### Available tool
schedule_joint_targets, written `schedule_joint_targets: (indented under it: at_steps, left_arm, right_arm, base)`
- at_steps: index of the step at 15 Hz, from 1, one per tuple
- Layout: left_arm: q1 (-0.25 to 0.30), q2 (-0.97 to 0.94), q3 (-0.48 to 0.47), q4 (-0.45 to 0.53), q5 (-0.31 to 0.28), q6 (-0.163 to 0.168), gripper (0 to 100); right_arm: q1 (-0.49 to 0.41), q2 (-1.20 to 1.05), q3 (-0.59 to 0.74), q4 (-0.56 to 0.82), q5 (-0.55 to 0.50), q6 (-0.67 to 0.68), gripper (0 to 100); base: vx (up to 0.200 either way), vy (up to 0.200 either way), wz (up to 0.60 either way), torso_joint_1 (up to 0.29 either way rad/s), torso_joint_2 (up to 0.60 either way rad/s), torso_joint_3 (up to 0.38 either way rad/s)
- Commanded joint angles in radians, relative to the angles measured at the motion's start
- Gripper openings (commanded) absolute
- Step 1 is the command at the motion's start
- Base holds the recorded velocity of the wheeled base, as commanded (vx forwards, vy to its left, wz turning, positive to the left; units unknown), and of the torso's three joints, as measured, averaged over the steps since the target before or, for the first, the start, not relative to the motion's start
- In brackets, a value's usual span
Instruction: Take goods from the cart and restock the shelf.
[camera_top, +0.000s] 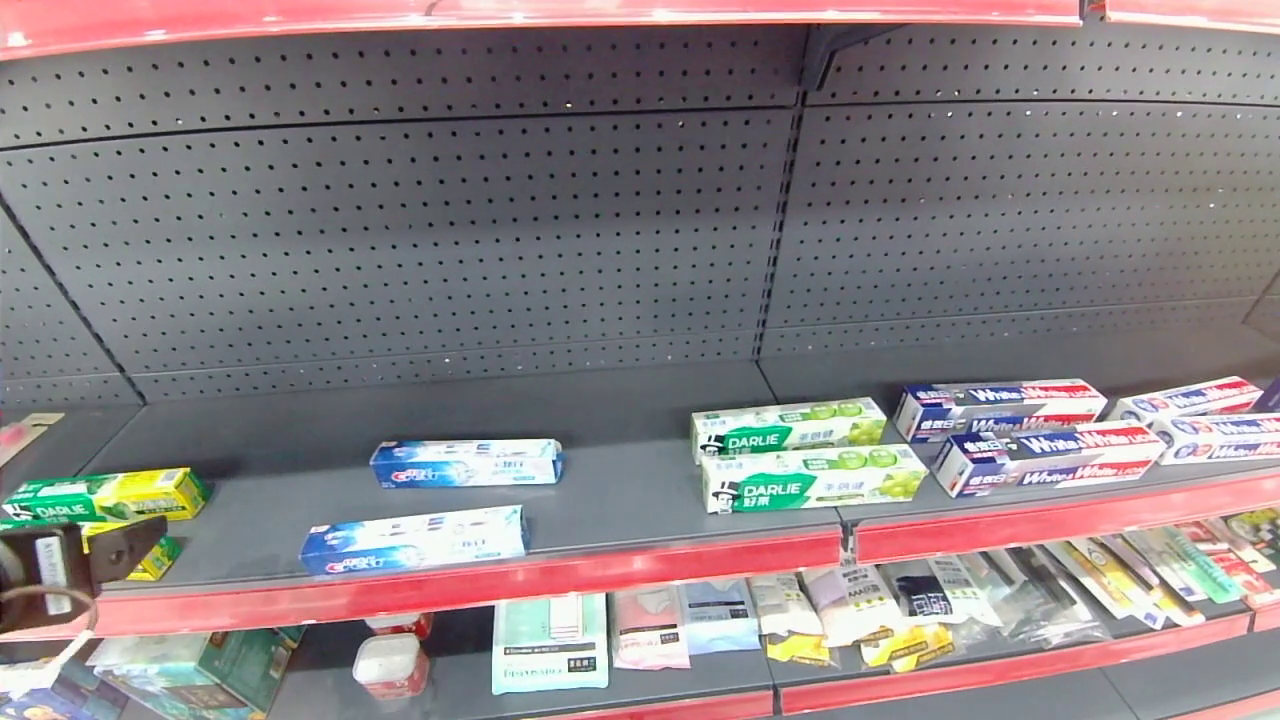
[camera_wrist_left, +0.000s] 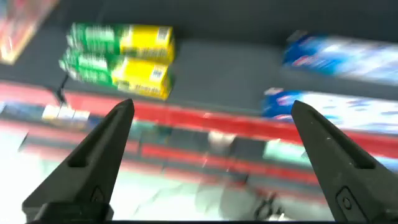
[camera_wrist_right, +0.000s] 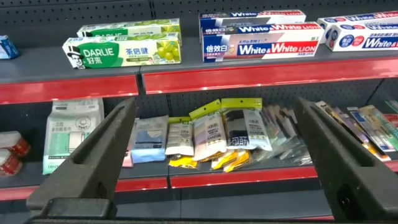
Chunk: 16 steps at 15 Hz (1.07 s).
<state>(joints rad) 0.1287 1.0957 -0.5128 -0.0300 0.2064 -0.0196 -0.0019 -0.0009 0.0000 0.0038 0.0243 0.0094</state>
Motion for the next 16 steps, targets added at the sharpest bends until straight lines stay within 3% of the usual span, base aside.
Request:
schedule_joint_targets:
  at_steps: [1,6,7,16]
  left_arm:
    - [0.022,0.254,-0.027,-0.004,0.016,0.007,100]
    - [-0.040,0.371,-0.050,-0.014,0.039,0.023,100]
    - [-0.038,0.386,-0.052,-0.021,0.044,0.040,100]
    - [-0.038,0.477,-0.050,-0.119,0.048,0.059,100]
  right_arm:
    - [0.000,0.002,0.000,-0.001,0.000,0.000,100]
    - [0.000,0.002,0.000,0.001,0.000,0.000,100]
    - [0.000,0.002,0.000,0.001,0.000,0.000,100]
    - [0.000,0.002,0.000,-0.001,0.000,0.000,100]
  base:
    - [0.000,0.000,0.00,0.000,0.00,0.000]
    - [0.000,0.000,0.00,0.000,0.00,0.000]
    - [0.000,0.000,0.00,0.000,0.00,0.000]
    - [0.000,0.000,0.00,0.000,0.00,0.000]
